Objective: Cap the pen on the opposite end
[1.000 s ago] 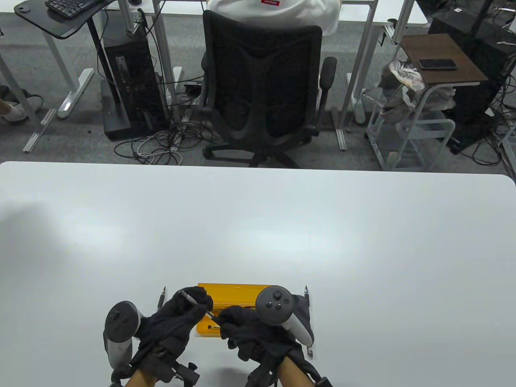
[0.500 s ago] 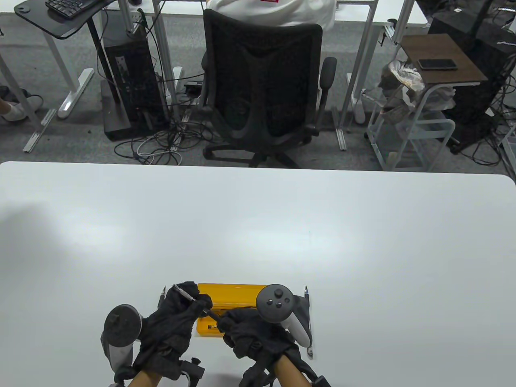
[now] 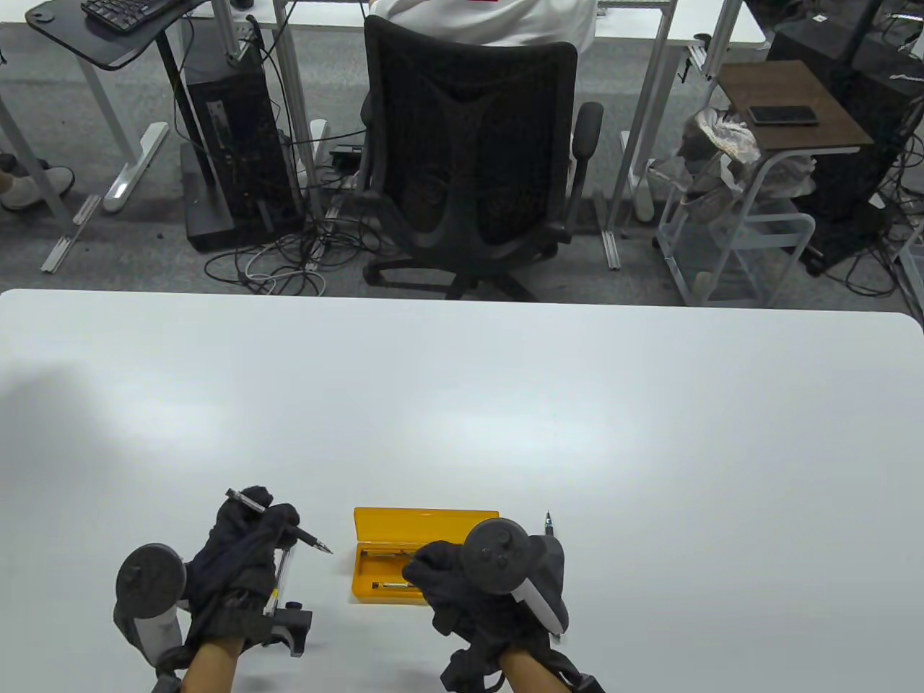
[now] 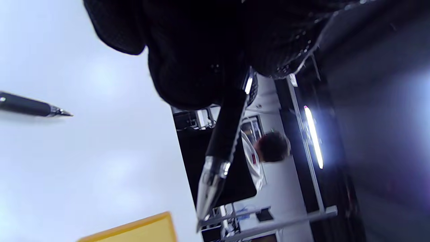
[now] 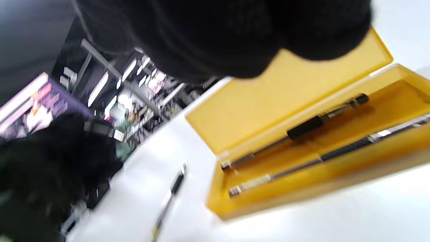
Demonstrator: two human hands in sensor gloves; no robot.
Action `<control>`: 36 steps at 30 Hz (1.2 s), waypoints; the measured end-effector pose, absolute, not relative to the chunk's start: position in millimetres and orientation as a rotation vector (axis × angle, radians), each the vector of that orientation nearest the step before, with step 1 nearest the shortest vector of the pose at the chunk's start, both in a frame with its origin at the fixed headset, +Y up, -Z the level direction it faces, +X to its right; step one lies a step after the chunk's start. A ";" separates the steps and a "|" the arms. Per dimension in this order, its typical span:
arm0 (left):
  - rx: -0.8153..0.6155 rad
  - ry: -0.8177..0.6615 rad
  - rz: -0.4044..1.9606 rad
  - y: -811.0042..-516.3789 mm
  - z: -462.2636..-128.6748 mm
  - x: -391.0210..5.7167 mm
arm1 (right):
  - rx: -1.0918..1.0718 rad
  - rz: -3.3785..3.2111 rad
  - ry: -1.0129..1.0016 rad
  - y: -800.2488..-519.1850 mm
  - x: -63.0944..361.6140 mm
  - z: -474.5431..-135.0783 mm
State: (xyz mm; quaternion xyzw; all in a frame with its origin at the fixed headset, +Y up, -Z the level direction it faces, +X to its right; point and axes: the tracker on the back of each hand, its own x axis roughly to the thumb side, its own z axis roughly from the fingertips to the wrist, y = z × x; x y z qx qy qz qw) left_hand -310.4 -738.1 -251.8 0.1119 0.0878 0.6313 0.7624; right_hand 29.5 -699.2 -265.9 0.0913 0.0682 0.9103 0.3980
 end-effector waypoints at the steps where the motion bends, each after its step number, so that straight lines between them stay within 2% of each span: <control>1: 0.247 0.193 1.384 -738.1 -251.9 -311.8 | 0.222 2.289 0.179 -700.4 31.4 -267.2; 9: 0.230 0.105 1.328 -733.8 -252.6 -300.8 | 0.146 2.345 0.181 -709.4 44.2 -268.6; 23: 0.246 -0.004 1.218 -725.7 -251.1 -291.1 | 0.184 2.390 0.222 -712.2 40.4 -267.7; 31: 0.240 -0.221 0.827 -710.0 -249.5 -263.2 | 0.201 2.393 0.200 -711.1 39.5 -266.8; 35: 0.228 -0.414 0.339 -701.3 -244.2 -232.8 | 0.224 2.391 0.181 -711.1 38.5 -266.2; 36: 0.228 -0.435 0.288 -700.6 -243.0 -228.6 | 0.233 2.387 0.178 -711.1 38.1 -266.0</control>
